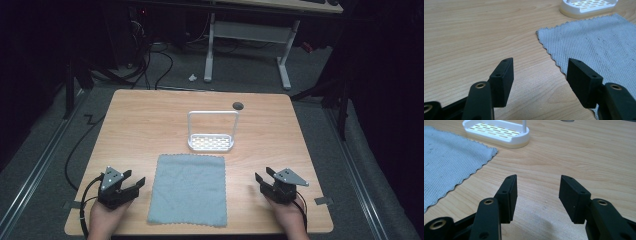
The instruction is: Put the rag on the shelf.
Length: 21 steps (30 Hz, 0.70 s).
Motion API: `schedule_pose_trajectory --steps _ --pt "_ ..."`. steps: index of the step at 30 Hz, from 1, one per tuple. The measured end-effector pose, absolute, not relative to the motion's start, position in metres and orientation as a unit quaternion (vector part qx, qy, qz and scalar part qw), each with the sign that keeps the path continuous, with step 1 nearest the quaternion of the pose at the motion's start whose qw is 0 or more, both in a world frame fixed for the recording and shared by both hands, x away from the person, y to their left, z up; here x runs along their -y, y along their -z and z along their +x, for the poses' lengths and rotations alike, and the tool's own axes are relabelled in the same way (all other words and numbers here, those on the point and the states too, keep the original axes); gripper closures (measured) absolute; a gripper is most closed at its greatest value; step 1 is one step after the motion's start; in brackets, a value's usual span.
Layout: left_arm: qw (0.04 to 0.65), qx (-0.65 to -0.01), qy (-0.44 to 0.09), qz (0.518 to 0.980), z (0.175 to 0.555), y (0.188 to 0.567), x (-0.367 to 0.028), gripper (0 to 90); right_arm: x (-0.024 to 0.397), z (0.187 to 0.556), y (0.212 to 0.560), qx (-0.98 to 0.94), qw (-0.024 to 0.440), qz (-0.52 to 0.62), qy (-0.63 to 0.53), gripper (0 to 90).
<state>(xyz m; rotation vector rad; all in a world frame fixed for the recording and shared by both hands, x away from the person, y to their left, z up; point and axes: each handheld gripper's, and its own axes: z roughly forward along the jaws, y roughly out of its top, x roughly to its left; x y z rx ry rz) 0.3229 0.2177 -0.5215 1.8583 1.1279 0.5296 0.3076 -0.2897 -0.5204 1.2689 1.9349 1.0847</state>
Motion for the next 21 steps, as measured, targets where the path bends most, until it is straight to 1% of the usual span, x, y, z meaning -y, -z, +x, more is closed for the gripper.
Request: schedule_pose_trajectory --steps 12,17,18,21 --pt "0.443 -0.449 -0.217 0.745 0.322 0.521 -0.216 40.6 0.288 0.307 0.521 -0.727 0.287 0.473 -0.407 49.8" --pt "0.442 -0.456 -0.201 0.746 0.324 0.522 -0.214 40.6 0.277 0.308 0.52 -0.738 0.265 0.461 -0.416 50.9" --pt "0.431 -0.462 -0.193 0.751 0.324 0.522 -0.211 40.5 0.266 0.308 0.52 -0.752 0.248 0.446 -0.417 52.9" --pt "0.432 -0.458 -0.179 0.756 0.324 0.523 -0.205 41.7 0.245 0.309 0.519 -0.775 0.228 0.421 -0.413 56.3"
